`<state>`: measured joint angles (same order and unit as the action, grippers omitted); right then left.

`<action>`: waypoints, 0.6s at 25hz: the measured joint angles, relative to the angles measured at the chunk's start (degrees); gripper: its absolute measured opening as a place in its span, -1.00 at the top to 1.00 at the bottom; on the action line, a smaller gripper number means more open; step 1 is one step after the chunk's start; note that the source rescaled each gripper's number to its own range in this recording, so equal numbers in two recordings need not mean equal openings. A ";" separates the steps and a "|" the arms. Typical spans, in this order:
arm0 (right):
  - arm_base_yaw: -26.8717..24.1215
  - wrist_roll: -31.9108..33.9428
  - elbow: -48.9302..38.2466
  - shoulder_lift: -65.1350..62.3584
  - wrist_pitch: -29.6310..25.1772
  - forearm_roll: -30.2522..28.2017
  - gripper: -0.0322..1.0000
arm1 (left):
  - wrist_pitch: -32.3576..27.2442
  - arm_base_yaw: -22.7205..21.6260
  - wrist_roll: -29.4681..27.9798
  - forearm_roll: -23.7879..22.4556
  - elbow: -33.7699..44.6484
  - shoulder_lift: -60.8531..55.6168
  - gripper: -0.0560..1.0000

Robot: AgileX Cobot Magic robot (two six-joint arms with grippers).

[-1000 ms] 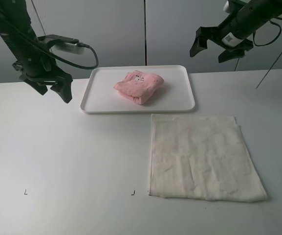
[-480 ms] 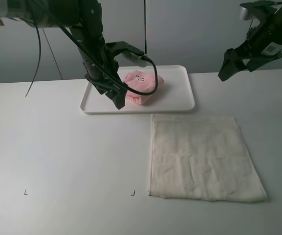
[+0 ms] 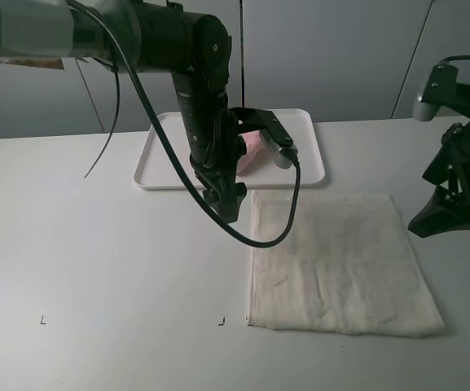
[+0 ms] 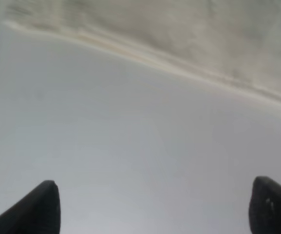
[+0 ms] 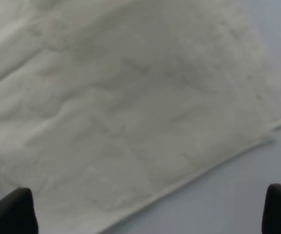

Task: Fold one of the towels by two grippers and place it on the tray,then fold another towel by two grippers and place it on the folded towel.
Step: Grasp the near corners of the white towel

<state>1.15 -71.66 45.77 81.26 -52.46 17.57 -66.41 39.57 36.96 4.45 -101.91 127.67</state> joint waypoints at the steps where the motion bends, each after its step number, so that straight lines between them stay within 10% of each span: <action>1: 0.00 -3.54 -2.24 -1.10 0.50 0.00 -1.00 | 0.00 0.27 0.12 0.56 1.00 0.00 -0.98; 15: 0.00 -21.09 -14.55 -3.51 9.03 -0.22 -1.00 | 2.36 15.34 0.24 0.81 5.95 0.14 -0.98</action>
<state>1.15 -92.75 31.22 77.75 -43.43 17.35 -64.05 54.91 37.20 5.26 -95.96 127.81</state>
